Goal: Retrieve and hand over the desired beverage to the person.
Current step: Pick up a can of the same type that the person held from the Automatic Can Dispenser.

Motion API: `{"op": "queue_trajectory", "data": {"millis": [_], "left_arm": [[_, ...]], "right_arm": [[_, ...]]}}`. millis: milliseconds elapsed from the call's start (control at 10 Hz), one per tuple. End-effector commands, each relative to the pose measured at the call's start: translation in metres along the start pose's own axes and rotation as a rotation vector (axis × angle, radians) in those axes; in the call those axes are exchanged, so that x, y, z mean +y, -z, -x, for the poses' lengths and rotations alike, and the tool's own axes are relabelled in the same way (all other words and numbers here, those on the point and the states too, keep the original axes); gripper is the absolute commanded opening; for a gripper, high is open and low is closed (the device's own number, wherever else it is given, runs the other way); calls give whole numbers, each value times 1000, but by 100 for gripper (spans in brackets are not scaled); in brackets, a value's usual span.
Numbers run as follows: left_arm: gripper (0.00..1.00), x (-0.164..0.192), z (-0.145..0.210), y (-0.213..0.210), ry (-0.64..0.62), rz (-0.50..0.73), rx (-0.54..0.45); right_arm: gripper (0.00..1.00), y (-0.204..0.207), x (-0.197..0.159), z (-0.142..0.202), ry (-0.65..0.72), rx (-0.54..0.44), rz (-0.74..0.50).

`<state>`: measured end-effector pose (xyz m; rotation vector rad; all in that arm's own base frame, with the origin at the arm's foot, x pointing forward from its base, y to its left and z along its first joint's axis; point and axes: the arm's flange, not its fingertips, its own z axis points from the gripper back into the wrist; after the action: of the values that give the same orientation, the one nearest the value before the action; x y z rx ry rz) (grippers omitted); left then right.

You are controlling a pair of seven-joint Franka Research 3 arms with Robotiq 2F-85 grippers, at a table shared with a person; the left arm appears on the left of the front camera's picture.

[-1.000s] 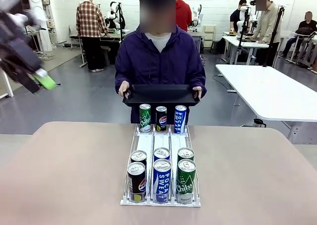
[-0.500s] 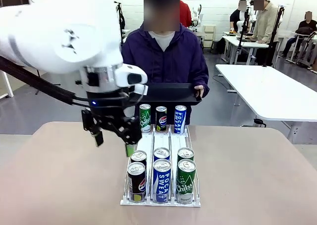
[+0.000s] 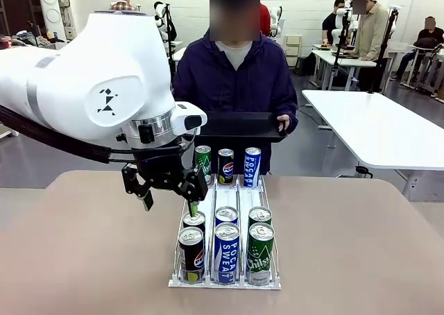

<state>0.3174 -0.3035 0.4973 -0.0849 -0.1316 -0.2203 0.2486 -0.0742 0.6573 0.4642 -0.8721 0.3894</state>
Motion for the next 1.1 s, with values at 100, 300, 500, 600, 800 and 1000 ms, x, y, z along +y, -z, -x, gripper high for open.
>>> {"op": "queue_trajectory", "data": {"millis": [100, 300, 500, 600, 800, 1000], "left_arm": [[100, -5, 1, -7, 12, 4, 12], [100, -5, 1, -7, 12, 4, 12], [100, -5, 1, -7, 12, 4, 12], [100, -5, 1, -7, 12, 4, 12], [100, -4, 2, -6, 12, 13, 4], [100, -25, -3, 26, -172, -60, 5]], "right_arm": [[100, 1, -1, 0, 0, -6, -16], [100, 1, -1, 0, 0, -6, -16], [100, 1, -1, 0, 0, -6, -16], [100, 1, -1, 0, 0, -6, -16], [100, 1, -1, 0, 0, -6, -16], [100, 1, -1, 0, 0, -6, -16]]}}
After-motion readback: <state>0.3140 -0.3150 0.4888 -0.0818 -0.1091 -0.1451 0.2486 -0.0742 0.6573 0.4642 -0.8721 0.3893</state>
